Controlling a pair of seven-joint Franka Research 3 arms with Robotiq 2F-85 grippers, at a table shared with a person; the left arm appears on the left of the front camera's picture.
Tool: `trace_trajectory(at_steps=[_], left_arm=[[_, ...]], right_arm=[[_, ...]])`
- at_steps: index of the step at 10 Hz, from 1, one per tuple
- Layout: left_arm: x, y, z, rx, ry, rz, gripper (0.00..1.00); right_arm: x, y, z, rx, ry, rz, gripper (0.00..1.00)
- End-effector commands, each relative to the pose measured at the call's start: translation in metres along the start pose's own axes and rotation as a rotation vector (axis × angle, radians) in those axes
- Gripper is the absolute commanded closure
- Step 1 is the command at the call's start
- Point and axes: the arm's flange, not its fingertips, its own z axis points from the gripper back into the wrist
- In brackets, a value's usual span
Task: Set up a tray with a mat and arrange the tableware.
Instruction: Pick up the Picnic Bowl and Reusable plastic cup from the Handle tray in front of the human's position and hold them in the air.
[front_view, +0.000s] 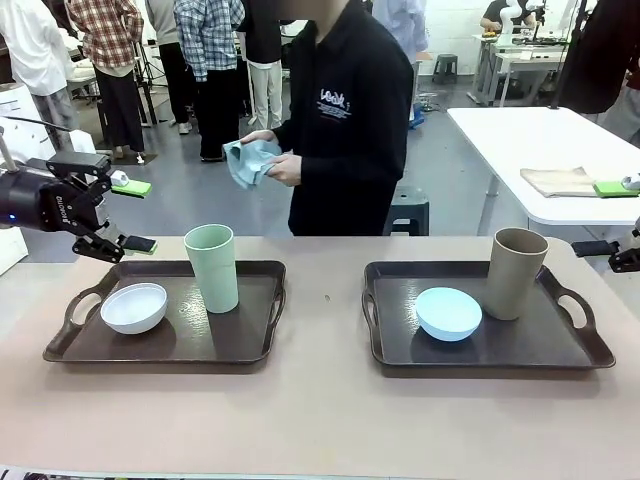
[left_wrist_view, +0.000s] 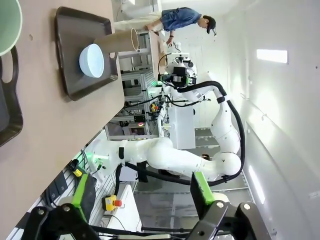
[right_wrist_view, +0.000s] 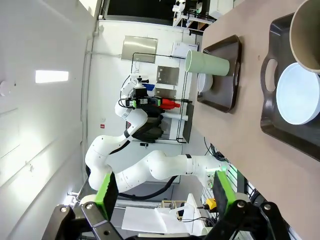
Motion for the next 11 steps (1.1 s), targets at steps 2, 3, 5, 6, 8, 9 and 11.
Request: trace_trajectory(at_steps=[2, 3, 5, 6, 8, 9, 11], left_arm=[[0.0003, -0.0018, 0.0018, 0.006, 0.011, -0.016, 0.0], [0.0003, -0.0018, 0.0018, 0.006, 0.011, -0.016, 0.0], [0.0003, -0.0018, 0.0018, 0.006, 0.011, -0.016, 0.0], [0.0003, -0.0018, 0.0018, 0.006, 0.011, -0.016, 0.0], [0.0003, -0.0018, 0.0018, 0.006, 0.011, -0.016, 0.0], [0.0003, -0.0018, 0.0018, 0.006, 0.011, -0.016, 0.0], [0.0003, -0.0018, 0.0018, 0.006, 0.011, -0.016, 0.0]], right_arm=[[0.0012, -0.0007, -0.0016, 0.027, -0.012, 0.019, 0.0], [0.0012, -0.0007, -0.0016, 0.027, -0.012, 0.019, 0.0], [0.0012, -0.0007, -0.0016, 0.027, -0.012, 0.019, 0.0], [0.0012, -0.0007, -0.0016, 0.027, -0.012, 0.019, 0.0], [0.0012, -0.0007, -0.0016, 0.027, -0.012, 0.019, 0.0], [0.0012, -0.0007, -0.0016, 0.027, -0.012, 0.019, 0.0], [0.0012, -0.0007, -0.0016, 0.027, -0.012, 0.019, 0.0]])
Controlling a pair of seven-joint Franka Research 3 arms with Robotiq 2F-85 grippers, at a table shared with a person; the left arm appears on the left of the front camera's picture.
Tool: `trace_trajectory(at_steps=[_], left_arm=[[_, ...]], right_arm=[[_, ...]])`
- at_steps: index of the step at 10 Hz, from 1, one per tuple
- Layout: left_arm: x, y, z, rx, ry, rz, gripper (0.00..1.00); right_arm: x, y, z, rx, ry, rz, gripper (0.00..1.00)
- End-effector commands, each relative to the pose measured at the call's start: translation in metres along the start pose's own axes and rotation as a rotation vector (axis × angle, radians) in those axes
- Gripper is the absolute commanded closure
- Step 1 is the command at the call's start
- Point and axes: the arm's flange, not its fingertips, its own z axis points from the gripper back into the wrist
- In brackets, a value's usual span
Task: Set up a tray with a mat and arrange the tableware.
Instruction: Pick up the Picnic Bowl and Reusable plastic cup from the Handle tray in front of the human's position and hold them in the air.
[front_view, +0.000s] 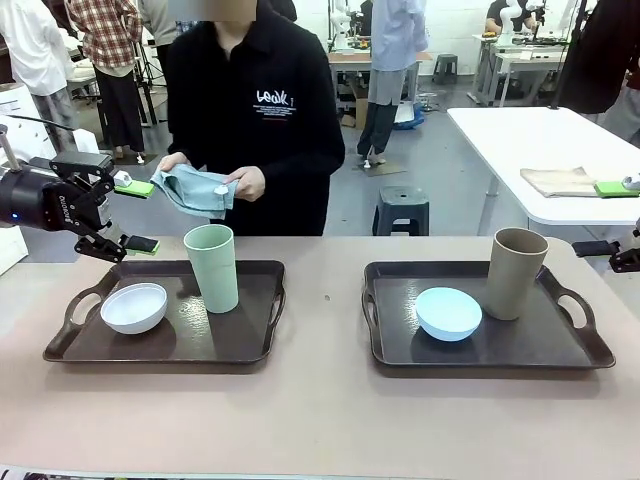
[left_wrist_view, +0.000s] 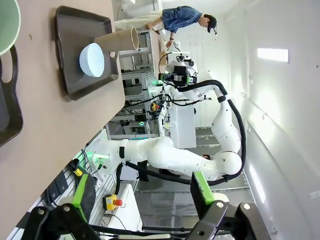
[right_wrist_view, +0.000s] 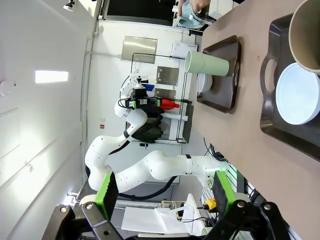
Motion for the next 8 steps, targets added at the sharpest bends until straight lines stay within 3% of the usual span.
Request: trace_trajectory(at_steps=[1, 8], left_arm=[[-0.0001, -0.0008, 0.0029, 0.003, 0.008, -0.013, 0.0], [-0.0001, -0.0008, 0.0029, 0.003, 0.008, -0.013, 0.0]], right_arm=[[0.0014, -0.0006, -0.0024, 0.029, -0.01, 0.019, 0.0], [0.0014, -0.0006, -0.0024, 0.029, -0.01, 0.019, 0.0]])
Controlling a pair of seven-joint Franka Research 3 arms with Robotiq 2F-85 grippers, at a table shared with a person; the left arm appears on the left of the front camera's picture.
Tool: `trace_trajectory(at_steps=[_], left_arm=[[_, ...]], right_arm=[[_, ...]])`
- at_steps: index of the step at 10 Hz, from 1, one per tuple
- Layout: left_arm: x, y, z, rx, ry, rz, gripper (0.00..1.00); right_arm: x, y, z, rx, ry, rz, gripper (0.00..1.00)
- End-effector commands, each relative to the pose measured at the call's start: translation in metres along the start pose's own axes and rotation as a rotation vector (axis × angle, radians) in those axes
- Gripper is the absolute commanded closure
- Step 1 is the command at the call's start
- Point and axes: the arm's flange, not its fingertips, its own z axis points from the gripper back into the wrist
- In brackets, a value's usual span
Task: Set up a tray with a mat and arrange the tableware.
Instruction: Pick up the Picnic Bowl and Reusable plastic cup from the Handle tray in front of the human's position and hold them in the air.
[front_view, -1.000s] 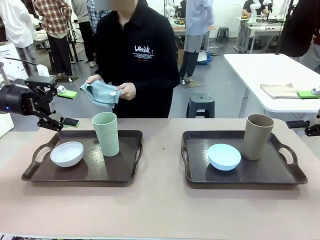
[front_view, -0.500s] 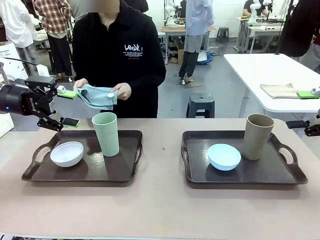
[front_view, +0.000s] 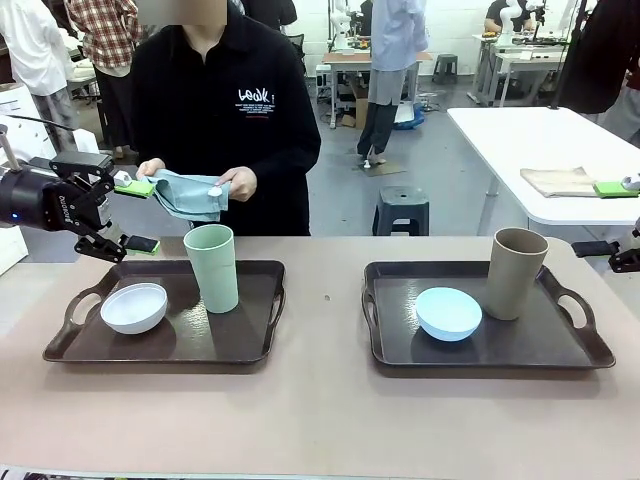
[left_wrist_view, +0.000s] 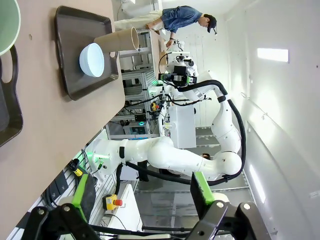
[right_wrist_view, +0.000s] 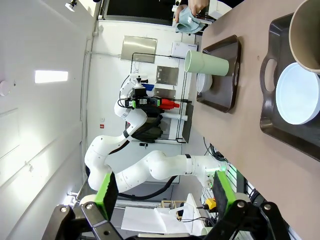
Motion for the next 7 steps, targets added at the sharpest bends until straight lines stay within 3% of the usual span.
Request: trace_trajectory(at_steps=[1, 7], left_arm=[[-0.0001, -0.0008, 0.0029, 0.003, 0.008, -0.013, 0.0], [-0.0001, -0.0008, 0.0029, 0.003, 0.008, -0.013, 0.0]], right_arm=[[0.0014, -0.0007, -0.0019, 0.03, -0.012, 0.019, 0.0], [0.0014, -0.0007, -0.0019, 0.03, -0.012, 0.019, 0.0]])
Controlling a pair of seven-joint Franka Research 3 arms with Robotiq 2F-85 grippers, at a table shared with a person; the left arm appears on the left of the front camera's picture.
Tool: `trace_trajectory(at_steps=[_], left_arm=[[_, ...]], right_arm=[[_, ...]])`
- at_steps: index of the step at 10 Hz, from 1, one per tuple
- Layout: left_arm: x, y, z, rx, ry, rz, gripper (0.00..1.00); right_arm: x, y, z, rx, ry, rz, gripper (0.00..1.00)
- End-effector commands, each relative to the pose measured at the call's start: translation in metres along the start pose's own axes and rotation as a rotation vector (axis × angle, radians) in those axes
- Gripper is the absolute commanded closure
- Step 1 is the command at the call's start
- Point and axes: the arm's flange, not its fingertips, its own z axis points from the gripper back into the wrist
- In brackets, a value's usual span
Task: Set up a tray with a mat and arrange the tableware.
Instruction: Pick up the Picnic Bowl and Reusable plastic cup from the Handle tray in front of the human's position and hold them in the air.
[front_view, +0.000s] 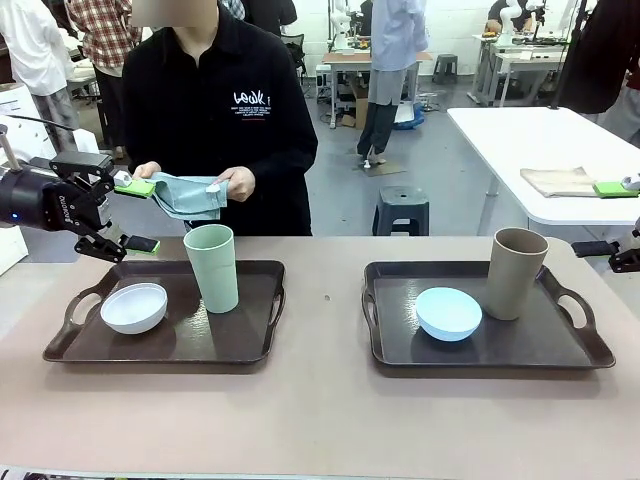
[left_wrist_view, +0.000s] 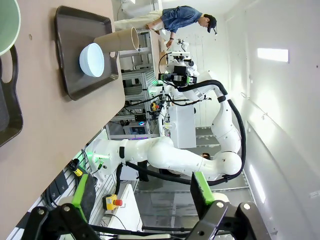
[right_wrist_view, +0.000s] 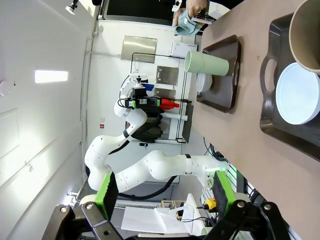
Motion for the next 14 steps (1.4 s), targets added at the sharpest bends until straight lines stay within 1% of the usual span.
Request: trace_trajectory(at_steps=[1, 2, 3, 4, 5, 6, 7, 8, 9, 10, 11, 12, 13, 14], left_arm=[[0.0, 0.0, 0.0, 0.0, 0.0, 0.0, 0.0], [-0.002, -0.018, 0.007, -0.034, 0.028, -0.017, 0.0], [-0.008, -0.041, 0.013, 0.126, 0.062, -0.133, 0.0], [-0.007, -0.058, 0.02, 0.351, 0.067, -0.22, 0.0], [0.002, -0.071, 0.023, 0.541, 0.041, -0.231, 0.0], [0.012, -0.081, 0.023, 0.798, 0.037, -0.28, 0.0], [0.024, -0.085, 0.023, 1.077, -0.051, -0.347, 0.0], [0.04, -0.087, 0.021, 1.29, -0.108, -0.407, 0.0], [0.012, -0.096, 0.029, 0.631, 0.073, -0.325, 0.0], [0.012, -0.096, 0.029, 0.631, 0.073, -0.325, 0.0], [0.012, -0.096, 0.029, 0.631, 0.073, -0.325, 0.0], [0.023, -0.098, 0.028, 0.739, 0.062, -0.378, 0.0], [0.03, -0.097, 0.039, 0.904, -0.036, -0.308, 0.0], [0.05, -0.092, 0.035, 1.059, -0.075, -0.275, 0.0]], right_arm=[[0.0, 0.0, 0.0, 0.0, 0.0, 0.0, 0.0], [-0.003, 0.021, -0.024, -0.129, 0.019, 0.157, 0.0], [-0.008, 0.052, -0.062, -0.287, 0.046, 0.402, 0.0], [-0.004, 0.073, -0.096, -0.392, 0.063, 0.567, 0.0], [0.016, 0.08, -0.133, -0.546, 0.042, 0.719, 0.0], [0.044, 0.077, -0.165, -0.681, 0.028, 0.824, 0.0], [0.07, 0.074, -0.202, -0.753, -0.01, 1.04, 0.0], [0.085, 0.072, -0.233, -0.771, -0.002, 1.212, 0.0], [0.083, 0.062, -0.243, -0.697, 0.061, 1.132, 0.0], [0.042, 0.103, -0.218, -0.602, 0.158, 0.892, 0.0], [0.042, 0.103, -0.218, -0.602, 0.158, 0.892, 0.0], [0.065, 0.084, -0.246, -0.671, 0.152, 1.029, 0.0], [0.068, 0.078, -0.22, -0.581, 0.309, 1.171, 0.0], [0.082, 0.068, -0.242, -0.458, 0.487, 1.288, 0.0]])
